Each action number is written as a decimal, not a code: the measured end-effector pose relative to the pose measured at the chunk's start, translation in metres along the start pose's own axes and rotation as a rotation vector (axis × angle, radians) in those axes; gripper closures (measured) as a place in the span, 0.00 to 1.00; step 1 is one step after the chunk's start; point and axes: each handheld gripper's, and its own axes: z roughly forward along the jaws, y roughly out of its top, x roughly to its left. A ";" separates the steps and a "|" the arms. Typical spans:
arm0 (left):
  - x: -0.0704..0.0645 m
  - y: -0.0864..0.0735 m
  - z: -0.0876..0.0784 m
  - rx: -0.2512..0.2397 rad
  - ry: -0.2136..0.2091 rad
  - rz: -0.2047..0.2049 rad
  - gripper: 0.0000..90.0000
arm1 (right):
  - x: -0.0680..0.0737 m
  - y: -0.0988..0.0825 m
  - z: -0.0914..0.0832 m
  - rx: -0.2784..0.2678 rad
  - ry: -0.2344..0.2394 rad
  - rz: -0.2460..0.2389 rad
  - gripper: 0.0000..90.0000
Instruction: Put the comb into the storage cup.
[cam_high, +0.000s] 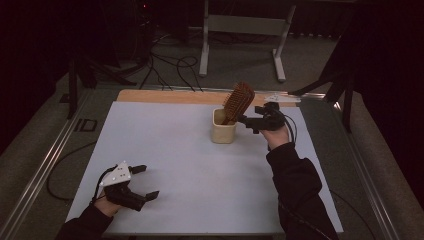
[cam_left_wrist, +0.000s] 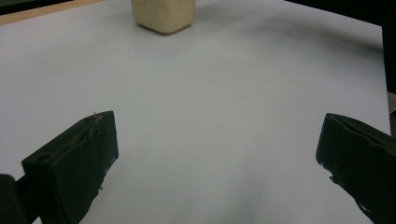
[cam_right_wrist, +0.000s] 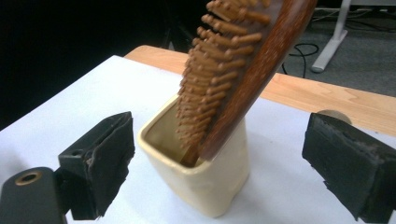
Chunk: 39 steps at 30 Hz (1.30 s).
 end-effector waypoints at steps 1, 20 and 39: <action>0.000 0.000 0.000 0.000 0.000 -0.001 0.00 | 0.000 -0.001 -0.001 -0.003 0.003 -0.004 0.10; -0.001 0.000 0.000 0.002 -0.006 0.003 0.00 | 0.005 -0.044 -0.023 0.005 0.047 -0.025 0.10; -0.001 0.000 0.001 0.003 -0.009 0.005 0.00 | 0.005 -0.099 -0.041 0.031 0.072 -0.046 0.10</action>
